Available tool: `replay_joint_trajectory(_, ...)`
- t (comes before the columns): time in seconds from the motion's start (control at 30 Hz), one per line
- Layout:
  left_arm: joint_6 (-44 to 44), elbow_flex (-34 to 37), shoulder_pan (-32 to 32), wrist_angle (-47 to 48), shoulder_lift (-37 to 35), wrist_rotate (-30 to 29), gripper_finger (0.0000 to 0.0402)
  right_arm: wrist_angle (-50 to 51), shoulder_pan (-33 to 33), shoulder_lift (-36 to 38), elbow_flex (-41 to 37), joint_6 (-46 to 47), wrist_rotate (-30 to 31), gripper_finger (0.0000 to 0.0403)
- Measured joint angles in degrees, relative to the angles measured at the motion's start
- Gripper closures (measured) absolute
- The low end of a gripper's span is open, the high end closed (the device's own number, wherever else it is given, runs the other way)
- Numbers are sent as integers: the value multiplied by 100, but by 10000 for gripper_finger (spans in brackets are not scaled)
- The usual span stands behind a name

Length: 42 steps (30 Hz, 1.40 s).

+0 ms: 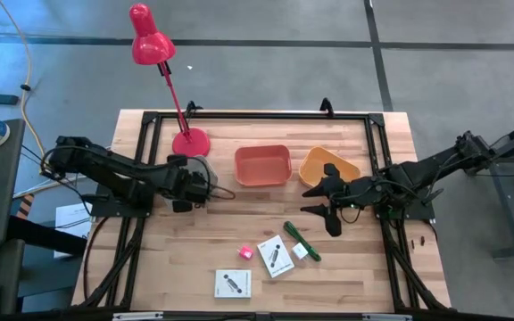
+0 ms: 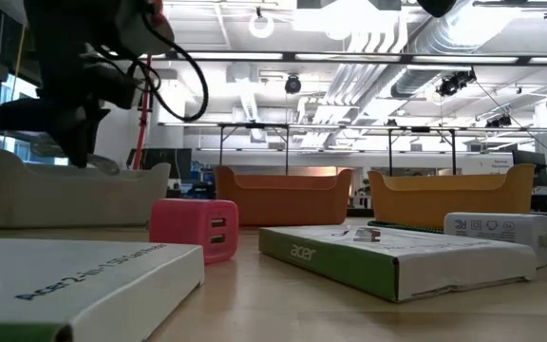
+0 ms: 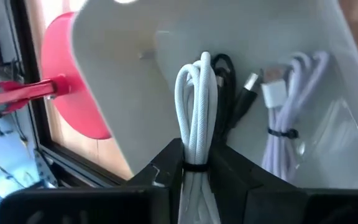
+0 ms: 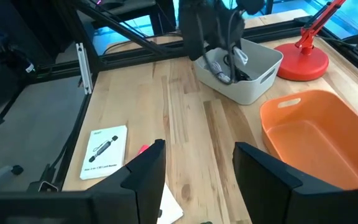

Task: Pick and place items into bin
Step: Put the white charger cable into the gray bin, then put the green charger cable into the gray bin

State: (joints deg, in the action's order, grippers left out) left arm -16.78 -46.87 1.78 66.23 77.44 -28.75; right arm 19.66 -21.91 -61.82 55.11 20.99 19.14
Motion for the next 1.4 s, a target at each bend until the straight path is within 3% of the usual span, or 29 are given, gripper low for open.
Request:
replay_joint_trajectory(0.33, 726, 0, -639, -397, -362, 398, 241, 77, 0, -1, 0, 188, -38, 226)
replay_joint_trajectory(0.5, 1256, -2, -703, -597, -397, 890, 214, 489, -141, 2, 0, 1110, -332, 226)
replay_joint_trajectory(0.63, 1686, -9, -697, -788, -442, 1309, 214, 1516, -559, -1, 0, 2101, -650, 226)
replay_joint_trajectory(0.83, 1998, -257, -701, -920, -467, 1321, 234, 2555, -1288, -11, -2, 3815, -90, 226)
replay_joint_trajectory(1.13, 2542, -1081, -701, -882, -467, 1097, 255, 2859, -1805, -117, -2, 4596, 306, 226)
replay_joint_trajectory(1.4, 2805, -1752, -701, -544, -465, 1136, 256, 2668, -2239, -967, -209, 4612, 57, 226)
